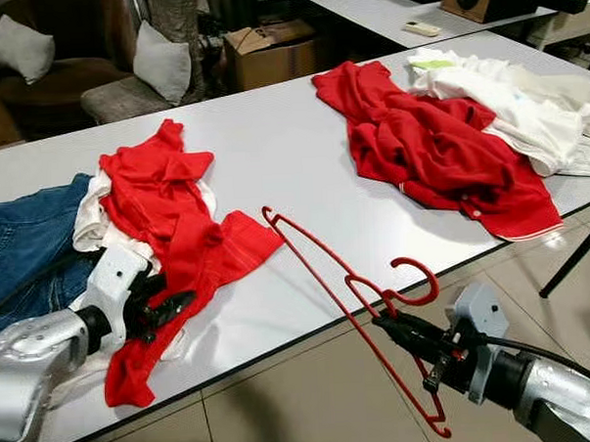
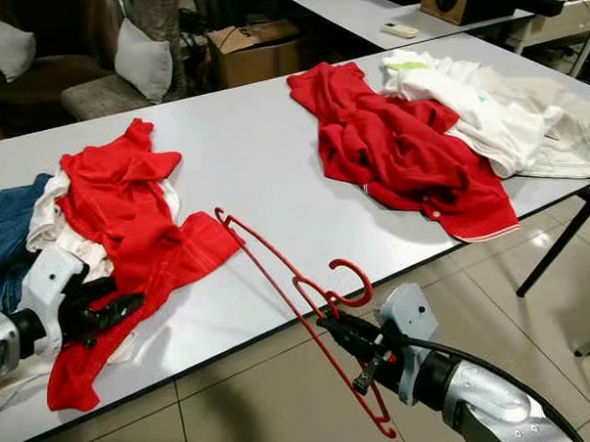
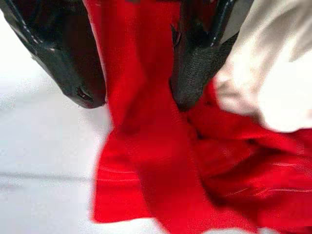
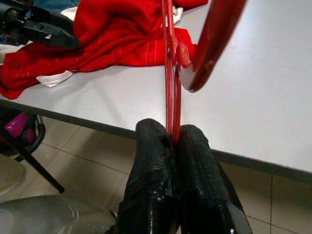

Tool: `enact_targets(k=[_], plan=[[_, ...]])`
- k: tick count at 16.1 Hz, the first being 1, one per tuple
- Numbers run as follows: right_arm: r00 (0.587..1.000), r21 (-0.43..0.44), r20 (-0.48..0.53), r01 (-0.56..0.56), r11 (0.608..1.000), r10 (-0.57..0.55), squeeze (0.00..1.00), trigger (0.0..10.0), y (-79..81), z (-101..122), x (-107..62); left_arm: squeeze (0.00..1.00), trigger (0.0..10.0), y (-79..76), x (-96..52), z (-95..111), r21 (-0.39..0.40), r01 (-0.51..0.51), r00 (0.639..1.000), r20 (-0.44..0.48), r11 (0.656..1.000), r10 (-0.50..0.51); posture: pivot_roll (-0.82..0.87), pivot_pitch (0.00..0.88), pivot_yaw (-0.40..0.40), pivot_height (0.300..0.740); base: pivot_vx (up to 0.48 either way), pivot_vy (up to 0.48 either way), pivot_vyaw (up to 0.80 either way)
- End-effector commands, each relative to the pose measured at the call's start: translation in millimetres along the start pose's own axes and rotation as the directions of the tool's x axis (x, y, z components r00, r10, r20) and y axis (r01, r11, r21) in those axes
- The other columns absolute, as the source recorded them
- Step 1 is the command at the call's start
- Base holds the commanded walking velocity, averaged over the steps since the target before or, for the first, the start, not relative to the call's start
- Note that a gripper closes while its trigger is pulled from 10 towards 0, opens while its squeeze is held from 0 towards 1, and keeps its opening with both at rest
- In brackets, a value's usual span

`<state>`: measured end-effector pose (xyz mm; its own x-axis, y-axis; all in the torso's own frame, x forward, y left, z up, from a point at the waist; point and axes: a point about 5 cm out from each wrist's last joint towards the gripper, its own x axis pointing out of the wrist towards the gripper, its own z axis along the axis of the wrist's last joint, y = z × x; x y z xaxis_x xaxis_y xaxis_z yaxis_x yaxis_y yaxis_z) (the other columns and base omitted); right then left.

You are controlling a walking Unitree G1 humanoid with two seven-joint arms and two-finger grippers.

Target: Hang hanger

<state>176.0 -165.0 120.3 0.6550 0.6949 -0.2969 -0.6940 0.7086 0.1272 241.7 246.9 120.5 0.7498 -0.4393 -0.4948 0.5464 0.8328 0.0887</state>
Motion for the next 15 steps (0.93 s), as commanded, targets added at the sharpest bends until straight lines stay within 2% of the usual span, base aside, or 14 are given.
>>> enact_targets(k=[1, 2, 7, 11, 13, 14, 15], plan=[[1.0, -0.008, -0.007, 0.002, 1.0, -0.002, 0.0, 10.0, -0.8, 0.0, 1.9, 0.0, 9.7, 2.7, 1.6, 3.5, 0.001, -0.03, 0.999, 0.023, 1.0, 0.03, -0.1, 0.0, 0.059, 0.74, 0.0, 0.0, 0.0], [1.0, -0.01, -0.006, 0.001, 1.0, -0.001, 0.0, 10.0, -0.9, 0.4, 2.3, 0.0, 0.0, 0.9, 2.4, 8.0, -0.017, -0.018, 0.998, 0.062, 1.0, 0.019, -0.1, 0.0, 0.058, 0.74, 0.0, 0.0, 0.0], [1.0, -0.012, -0.012, 0.006, 1.0, -0.006, 0.0, 10.0, -0.7, -0.8, 2.4, 0.0, 0.0, -7.1, 6.7, 7.1, -0.013, 0.013, 0.996, 0.086, 1.0, -0.012, -0.11, 0.0, 0.061, 0.74, 0.0, 0.0, 0.0], [1.0, -0.015, -0.015, 0.013, 1.0, -0.013, 0.0, 10.0, -1.3, -1.2, 1.4, 0.0, 0.0, -4.3, 6.9, 11.5, -0.024, -0.005, 0.993, 0.119, 1.0, 0.008, -0.11, 0.0, 0.061, 0.74, 0.0, 0.0, 0.0], [1.0, -0.015, -0.016, 0.013, 1.0, -0.014, 0.0, 10.0, -1.3, -1.3, 1.2, 0.0, 0.0, 2.2, 7.5, 22.3, -0.043, -0.042, 0.983, 0.177, 0.998, 0.049, -0.11, 0.0, 0.062, 0.74, 0.0, 0.0, 0.0], [1.0, -0.016, -0.014, 0.011, 1.0, -0.012, 0.0, 10.0, -1.2, -0.7, 1.7, 0.0, 0.0, 8.9, 7.6, 54.6, -0.079, -0.052, 0.947, 0.312, 0.996, 0.074, -0.11, 0.0, 0.063, 0.74, 0.0, 0.0, 0.0], [1.0, -0.016, -0.012, 0.01, 1.0, -0.011, 0.0, 10.0, -1.1, -0.4, 2.0, 0.0, 0.0, 9.7, 7.2, 64.8, -0.092, -0.042, 0.933, 0.353, 0.995, 0.072, -0.11, 0.0, 0.063, 0.74, 0.0, 0.0, 0.0]])
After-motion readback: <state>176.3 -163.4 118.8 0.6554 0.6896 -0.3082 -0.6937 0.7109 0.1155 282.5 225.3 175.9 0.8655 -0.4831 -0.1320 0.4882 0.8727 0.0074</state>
